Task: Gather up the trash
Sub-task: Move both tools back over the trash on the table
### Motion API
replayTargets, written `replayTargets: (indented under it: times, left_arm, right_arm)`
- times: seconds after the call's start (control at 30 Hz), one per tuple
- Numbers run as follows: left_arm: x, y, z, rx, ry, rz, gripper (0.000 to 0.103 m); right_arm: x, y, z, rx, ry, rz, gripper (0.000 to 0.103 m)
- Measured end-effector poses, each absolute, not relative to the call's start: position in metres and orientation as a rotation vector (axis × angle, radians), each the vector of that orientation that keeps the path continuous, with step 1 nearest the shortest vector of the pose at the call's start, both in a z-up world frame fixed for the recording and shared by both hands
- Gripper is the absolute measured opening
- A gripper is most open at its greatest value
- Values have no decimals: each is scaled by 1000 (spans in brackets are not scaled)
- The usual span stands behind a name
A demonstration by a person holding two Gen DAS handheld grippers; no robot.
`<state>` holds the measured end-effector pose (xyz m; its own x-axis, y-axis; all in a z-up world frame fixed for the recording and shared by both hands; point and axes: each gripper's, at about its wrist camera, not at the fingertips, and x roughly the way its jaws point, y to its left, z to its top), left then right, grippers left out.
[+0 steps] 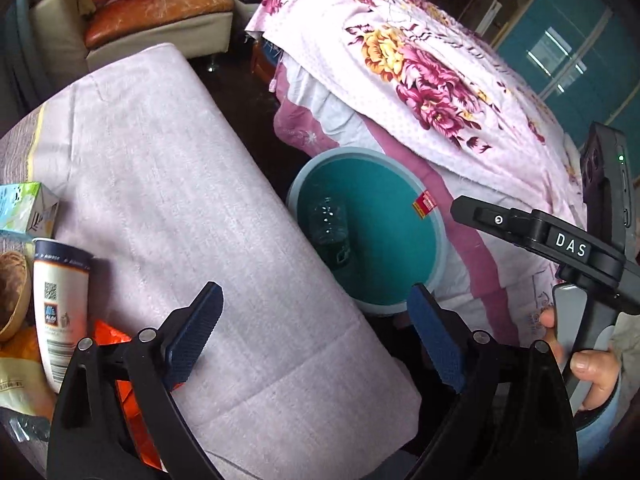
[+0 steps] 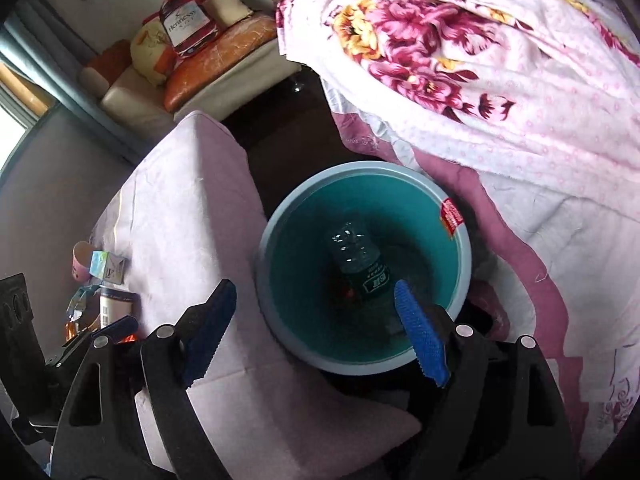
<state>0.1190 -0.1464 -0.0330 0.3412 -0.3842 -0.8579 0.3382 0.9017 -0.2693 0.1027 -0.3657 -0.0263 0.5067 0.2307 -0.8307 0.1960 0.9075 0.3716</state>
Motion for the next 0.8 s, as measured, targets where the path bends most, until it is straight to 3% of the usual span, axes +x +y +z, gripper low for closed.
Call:
replayTargets:
  times: [0.8]
  left_arm:
    - [62,41,12,-241,959,-303,94]
  right_arm:
    - [98,-175,7,220,1122,232,78]
